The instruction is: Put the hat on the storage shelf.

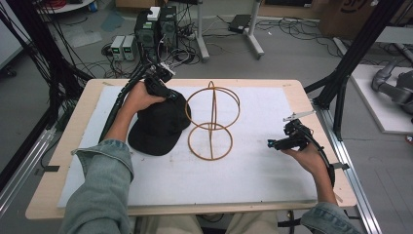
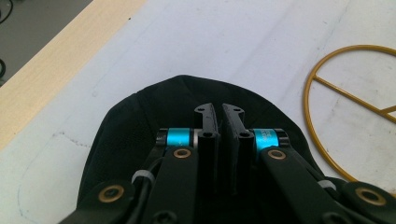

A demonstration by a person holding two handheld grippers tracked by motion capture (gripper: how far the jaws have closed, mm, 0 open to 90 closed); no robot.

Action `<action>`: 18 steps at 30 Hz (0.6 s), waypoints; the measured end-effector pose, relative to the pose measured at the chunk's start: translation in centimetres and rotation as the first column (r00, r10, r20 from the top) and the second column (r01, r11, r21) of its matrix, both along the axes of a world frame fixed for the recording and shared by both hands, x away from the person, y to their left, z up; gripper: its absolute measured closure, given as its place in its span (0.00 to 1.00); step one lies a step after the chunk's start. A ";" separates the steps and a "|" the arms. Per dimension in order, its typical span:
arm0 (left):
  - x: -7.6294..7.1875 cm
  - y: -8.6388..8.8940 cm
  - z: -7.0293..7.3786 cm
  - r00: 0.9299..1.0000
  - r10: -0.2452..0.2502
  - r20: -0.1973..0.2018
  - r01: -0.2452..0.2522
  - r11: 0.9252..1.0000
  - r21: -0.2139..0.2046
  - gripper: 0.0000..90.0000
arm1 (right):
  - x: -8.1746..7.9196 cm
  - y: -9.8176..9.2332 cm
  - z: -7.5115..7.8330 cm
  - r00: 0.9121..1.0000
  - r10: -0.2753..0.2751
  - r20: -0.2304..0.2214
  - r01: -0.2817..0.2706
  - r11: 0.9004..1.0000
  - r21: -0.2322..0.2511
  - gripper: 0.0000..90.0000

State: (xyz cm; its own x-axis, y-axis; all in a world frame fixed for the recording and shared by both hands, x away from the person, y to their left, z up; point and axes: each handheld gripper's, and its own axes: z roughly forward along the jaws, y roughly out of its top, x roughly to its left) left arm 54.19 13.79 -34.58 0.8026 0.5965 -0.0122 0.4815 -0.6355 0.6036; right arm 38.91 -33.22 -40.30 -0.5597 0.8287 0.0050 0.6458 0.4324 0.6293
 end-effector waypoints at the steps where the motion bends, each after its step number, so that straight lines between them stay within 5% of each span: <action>1: 0.0 0.0 0.1 1.000 0.003 0.001 -0.003 1.000 -0.003 0.95 | 0.0 0.0 0.0 1.000 0.000 -0.002 0.000 1.000 -0.002 0.14; 18: -0.7 0.2 2.2 1.000 0.013 0.021 -0.013 1.000 0.014 0.96 | 0.0 0.2 0.0 1.000 0.004 -0.005 -0.004 1.000 0.004 0.14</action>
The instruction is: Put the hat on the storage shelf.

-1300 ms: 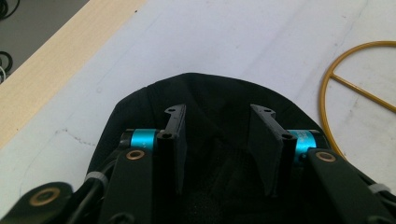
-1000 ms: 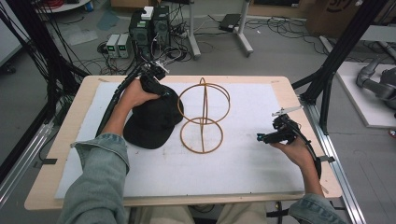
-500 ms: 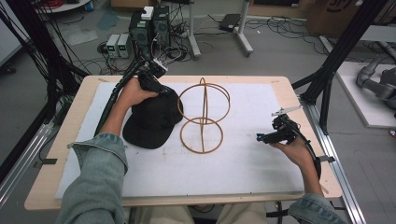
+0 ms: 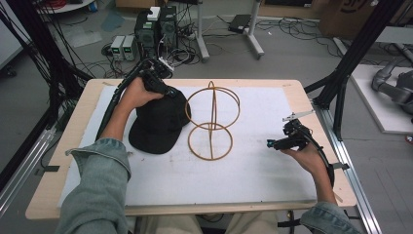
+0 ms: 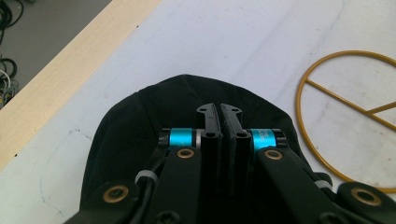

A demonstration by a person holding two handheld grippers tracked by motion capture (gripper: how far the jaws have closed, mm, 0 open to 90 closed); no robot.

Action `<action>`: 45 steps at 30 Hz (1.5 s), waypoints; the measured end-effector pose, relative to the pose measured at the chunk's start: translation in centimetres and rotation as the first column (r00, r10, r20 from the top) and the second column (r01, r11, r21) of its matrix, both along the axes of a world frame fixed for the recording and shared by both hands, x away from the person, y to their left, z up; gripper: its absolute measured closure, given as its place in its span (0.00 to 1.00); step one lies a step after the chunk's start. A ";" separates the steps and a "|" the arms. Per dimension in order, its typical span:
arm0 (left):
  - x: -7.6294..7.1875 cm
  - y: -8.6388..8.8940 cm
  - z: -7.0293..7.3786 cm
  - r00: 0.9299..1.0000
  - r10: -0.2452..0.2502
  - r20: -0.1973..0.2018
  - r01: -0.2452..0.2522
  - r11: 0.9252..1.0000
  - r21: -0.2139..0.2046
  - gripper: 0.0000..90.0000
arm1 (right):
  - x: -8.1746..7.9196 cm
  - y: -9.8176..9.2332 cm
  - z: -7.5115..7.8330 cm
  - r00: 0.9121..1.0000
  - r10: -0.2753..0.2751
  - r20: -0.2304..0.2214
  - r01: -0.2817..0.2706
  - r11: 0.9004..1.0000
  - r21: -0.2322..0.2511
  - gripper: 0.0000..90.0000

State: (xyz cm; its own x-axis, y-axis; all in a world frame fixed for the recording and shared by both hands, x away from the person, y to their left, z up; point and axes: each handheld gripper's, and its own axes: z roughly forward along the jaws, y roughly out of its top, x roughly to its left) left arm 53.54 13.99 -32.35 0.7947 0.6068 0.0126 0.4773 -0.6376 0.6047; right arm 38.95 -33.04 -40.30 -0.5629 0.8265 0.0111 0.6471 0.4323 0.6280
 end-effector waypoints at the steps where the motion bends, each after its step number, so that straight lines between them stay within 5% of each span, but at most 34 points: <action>1: 0.0 0.0 0.0 1.000 0.000 0.000 0.000 1.000 0.000 0.96 | 0.0 0.0 0.0 1.000 0.000 0.000 0.000 1.000 0.000 0.14; 25: -1.9 3.4 5.2 0.996 -0.070 0.064 0.073 0.996 -0.041 0.96 | 0.1 0.1 0.2 1.000 0.005 0.004 -0.005 1.000 0.008 0.14; 39: -3.8 5.8 8.7 0.985 -0.123 0.117 0.132 0.988 -0.075 0.96 | 0.3 0.6 0.3 1.000 0.016 0.007 -0.016 1.000 0.005 0.14; 45: -4.8 6.1 10.4 0.977 -0.169 0.132 0.182 0.979 -0.096 0.96 | 0.3 0.7 0.4 1.000 0.020 0.011 -0.020 1.000 0.009 0.14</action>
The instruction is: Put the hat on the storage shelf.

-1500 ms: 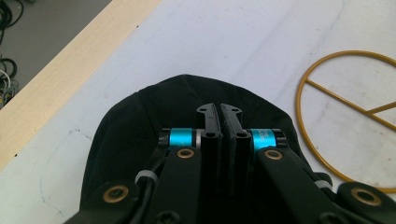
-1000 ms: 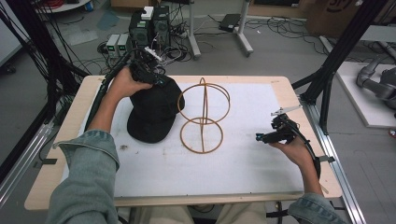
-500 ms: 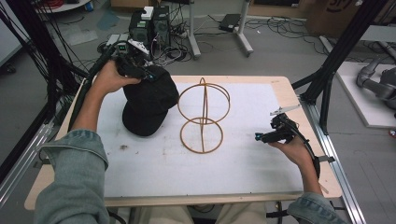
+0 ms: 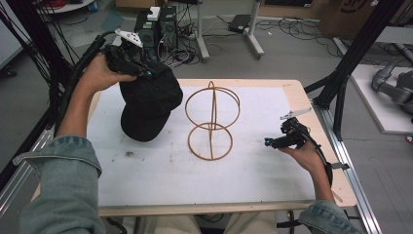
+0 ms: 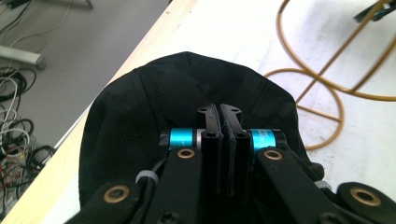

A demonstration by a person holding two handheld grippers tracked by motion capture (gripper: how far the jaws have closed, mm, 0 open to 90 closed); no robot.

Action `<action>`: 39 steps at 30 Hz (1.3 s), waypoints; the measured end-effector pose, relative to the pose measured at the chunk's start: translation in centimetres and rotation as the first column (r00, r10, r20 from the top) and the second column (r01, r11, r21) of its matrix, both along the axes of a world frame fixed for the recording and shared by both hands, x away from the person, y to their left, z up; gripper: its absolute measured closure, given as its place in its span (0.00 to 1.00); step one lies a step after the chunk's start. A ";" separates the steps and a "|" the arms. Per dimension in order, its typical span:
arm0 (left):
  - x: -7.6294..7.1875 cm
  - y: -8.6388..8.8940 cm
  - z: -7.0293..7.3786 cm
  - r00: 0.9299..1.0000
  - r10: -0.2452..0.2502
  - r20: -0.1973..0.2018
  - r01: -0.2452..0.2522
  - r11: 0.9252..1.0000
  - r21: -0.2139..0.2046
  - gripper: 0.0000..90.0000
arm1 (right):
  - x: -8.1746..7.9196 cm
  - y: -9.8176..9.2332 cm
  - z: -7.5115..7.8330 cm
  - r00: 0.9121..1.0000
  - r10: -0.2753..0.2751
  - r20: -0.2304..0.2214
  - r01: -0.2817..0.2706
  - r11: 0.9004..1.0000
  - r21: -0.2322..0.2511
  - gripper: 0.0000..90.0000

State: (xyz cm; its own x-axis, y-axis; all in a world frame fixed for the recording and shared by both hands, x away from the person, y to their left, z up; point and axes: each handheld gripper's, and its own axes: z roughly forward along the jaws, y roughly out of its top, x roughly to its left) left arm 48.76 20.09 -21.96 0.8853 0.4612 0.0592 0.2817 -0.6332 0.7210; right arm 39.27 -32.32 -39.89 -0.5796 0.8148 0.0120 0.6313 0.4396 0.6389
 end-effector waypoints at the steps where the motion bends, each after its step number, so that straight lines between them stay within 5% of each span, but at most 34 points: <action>1: -0.1 0.0 0.3 1.000 -0.008 0.006 0.008 1.000 -0.003 0.96 | 0.0 0.0 0.0 1.000 0.000 0.000 0.000 1.000 0.000 0.14; 14: -1.7 1.4 3.4 0.996 -0.085 0.036 0.087 0.995 -0.056 0.96 | 0.1 0.3 0.1 1.000 0.005 0.002 -0.005 1.000 0.004 0.14; 22: -2.3 1.6 4.4 0.988 -0.149 0.047 0.154 0.981 -0.120 0.96 | 0.1 0.4 0.1 1.000 0.008 0.001 -0.008 1.000 0.002 0.14; 32: -2.9 0.5 5.9 0.972 -0.223 0.074 0.231 0.963 -0.138 0.96 | 0.1 0.5 0.2 1.000 0.009 -0.005 -0.009 1.000 0.002 0.14; 39: -3.4 -0.2 7.1 0.960 -0.263 0.091 0.276 0.944 -0.182 0.96 | 0.1 0.5 0.2 1.000 0.014 -0.003 -0.014 1.000 0.003 0.14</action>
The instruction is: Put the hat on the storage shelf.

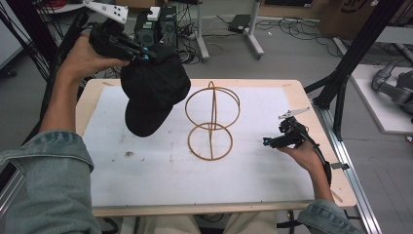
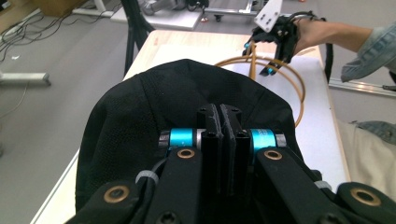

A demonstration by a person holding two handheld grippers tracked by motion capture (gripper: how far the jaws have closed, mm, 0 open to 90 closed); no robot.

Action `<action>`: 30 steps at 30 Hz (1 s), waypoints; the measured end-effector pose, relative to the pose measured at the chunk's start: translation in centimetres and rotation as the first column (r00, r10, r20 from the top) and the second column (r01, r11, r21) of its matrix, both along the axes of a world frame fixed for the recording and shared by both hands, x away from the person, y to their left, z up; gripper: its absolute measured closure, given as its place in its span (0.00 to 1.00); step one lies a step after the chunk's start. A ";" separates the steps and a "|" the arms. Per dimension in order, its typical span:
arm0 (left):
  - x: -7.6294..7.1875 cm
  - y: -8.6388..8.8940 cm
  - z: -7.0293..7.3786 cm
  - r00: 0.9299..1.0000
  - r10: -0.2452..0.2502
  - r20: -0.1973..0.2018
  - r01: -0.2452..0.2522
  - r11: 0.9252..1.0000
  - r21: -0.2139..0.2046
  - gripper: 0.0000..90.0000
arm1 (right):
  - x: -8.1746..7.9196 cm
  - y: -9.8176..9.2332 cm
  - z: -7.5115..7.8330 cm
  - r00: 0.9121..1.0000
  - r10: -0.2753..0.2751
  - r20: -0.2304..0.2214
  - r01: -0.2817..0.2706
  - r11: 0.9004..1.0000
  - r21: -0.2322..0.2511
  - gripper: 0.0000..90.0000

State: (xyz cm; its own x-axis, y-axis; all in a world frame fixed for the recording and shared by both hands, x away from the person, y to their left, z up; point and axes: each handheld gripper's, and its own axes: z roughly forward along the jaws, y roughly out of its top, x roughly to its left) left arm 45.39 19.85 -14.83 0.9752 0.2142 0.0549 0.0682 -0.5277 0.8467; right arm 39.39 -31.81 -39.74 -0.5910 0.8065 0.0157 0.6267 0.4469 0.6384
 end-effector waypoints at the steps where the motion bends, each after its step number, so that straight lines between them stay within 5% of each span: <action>1: 0.0 -0.5 0.1 1.000 -0.016 0.000 0.016 1.000 0.003 0.96 | 0.0 0.1 0.0 1.000 0.001 0.005 -0.001 1.000 0.000 0.14; 6: 0.1 -2.1 0.4 0.999 -0.053 0.001 0.053 0.998 0.020 0.96 | 0.0 0.1 0.1 1.000 0.001 0.008 -0.001 1.000 0.001 0.14; 12: 0.2 -3.8 0.8 0.994 -0.111 0.000 0.111 0.994 -0.022 0.96 | -0.1 0.0 0.3 1.000 0.004 0.011 -0.004 1.000 0.008 0.14; 18: 0.0 -5.6 1.3 0.988 -0.157 0.005 0.157 0.987 -0.016 0.96 | -0.1 0.1 0.2 1.000 0.004 0.010 -0.004 1.000 0.009 0.14; 30: 0.3 -10.7 0.7 0.974 -0.227 -0.022 0.228 0.973 0.044 0.96 | -0.2 0.0 0.4 1.000 0.004 0.013 -0.004 1.000 0.018 0.14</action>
State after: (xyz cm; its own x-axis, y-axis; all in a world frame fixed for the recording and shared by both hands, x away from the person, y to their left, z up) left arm 45.68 9.11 -14.11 0.9990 -0.0154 0.0430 -0.0441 -0.5689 0.8213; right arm 39.24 -31.76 -39.32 -0.5946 0.8037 0.0226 0.6167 0.4379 0.6541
